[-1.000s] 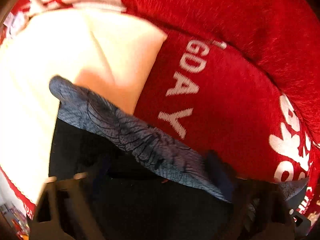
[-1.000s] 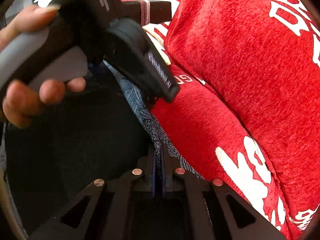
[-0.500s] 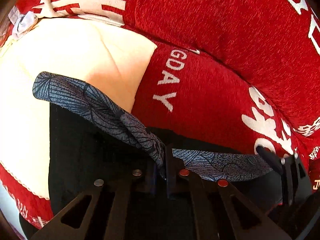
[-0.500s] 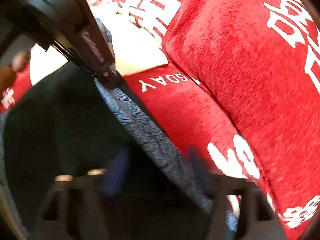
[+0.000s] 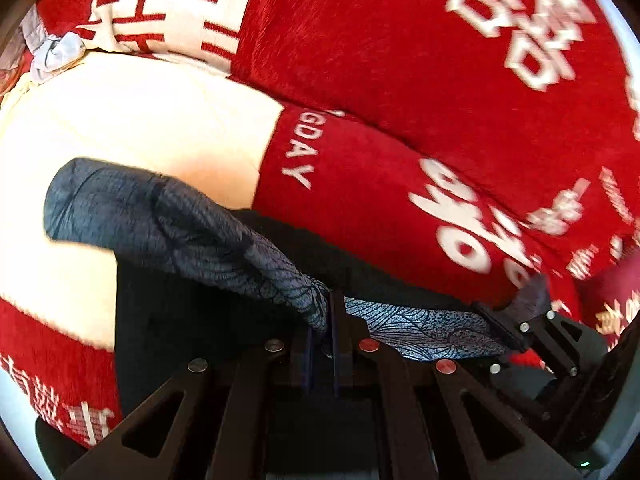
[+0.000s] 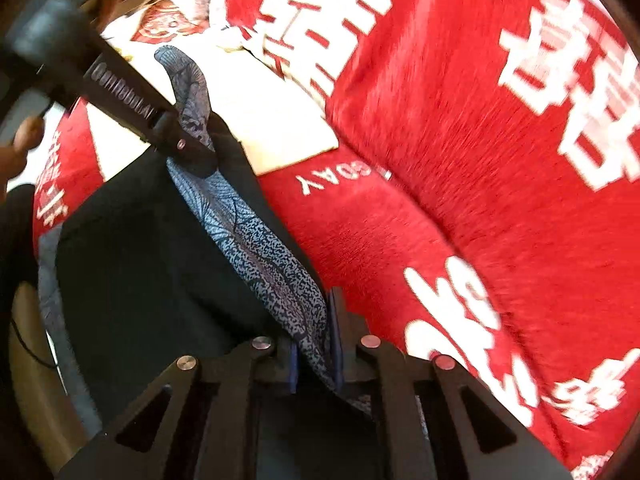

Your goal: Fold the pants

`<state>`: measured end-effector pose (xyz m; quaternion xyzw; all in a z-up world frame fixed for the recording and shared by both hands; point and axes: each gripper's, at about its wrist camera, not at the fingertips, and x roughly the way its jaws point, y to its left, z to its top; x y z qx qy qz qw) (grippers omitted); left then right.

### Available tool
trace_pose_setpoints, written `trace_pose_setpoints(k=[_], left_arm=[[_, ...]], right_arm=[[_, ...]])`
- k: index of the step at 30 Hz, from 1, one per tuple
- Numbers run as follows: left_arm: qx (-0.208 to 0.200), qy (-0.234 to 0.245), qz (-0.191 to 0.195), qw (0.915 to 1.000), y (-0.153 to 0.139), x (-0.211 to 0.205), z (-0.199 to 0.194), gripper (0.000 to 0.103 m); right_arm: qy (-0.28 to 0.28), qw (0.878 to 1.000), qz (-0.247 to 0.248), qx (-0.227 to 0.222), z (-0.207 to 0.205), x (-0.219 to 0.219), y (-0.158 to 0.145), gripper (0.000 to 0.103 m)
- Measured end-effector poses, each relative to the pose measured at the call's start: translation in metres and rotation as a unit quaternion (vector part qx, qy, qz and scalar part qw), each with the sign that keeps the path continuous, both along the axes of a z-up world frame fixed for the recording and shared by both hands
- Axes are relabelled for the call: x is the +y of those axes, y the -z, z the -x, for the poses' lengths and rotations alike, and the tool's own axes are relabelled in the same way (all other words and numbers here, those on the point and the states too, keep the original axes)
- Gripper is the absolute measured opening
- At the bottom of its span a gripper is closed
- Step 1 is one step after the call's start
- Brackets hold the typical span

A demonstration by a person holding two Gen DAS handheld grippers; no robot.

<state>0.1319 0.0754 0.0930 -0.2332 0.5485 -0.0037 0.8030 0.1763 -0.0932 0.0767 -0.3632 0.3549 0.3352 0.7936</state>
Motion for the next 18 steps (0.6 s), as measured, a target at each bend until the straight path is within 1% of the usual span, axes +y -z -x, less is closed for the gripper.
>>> trace_pose_setpoints(k=[2,3,4,7,9,12,14,15,16,17,18], left_arm=[[-0.014,0.011,0.01,0.9998,-0.002,0.001,0.033,0.009],[-0.016,0.015,0.014,0.9997,-0.001,0.001,0.044,0.009],[-0.018,0.023,0.022,0.9993,0.005,0.002,0.064,0.009],[-0.015,0.031,0.04,0.9986,0.025,0.001,0.099,0.009],[-0.002,0.034,0.051,0.9981,0.046,0.002,0.123,0.009],[0.011,0.027,0.079,0.9964,0.076,0.006,0.147,0.009],[0.018,0.02,0.085,0.9961,0.09,0.006,0.156,0.011],[0.019,0.014,0.09,0.9956,0.094,0.008,0.162,0.013],[0.021,0.01,0.093,0.9954,0.097,0.01,0.164,0.02],[0.027,0.003,0.092,0.9954,0.097,0.011,0.168,0.031],[0.034,-0.004,0.085,0.9957,0.097,0.013,0.171,0.037]], right_arm=[[0.002,0.999,0.021,-0.032,0.04,0.001,0.001,0.013],[0.008,0.998,0.031,-0.045,0.065,0.002,0.006,0.013],[0.013,0.998,0.035,-0.052,0.082,0.001,0.012,0.013],[0.039,0.997,0.035,-0.048,0.113,-0.001,0.03,0.013],[0.057,0.997,0.03,-0.039,0.13,-0.001,0.044,0.013],[0.07,0.996,0.048,-0.036,0.148,0.004,0.067,0.014],[0.074,0.995,0.055,-0.031,0.159,0.004,0.077,0.014],[0.077,0.995,0.06,-0.039,0.166,0.006,0.083,0.014],[0.078,0.993,0.065,-0.051,0.169,0.007,0.086,0.014],[0.081,0.993,0.068,-0.06,0.172,0.007,0.088,0.014],[0.085,0.992,0.069,-0.064,0.171,0.008,0.09,0.014]])
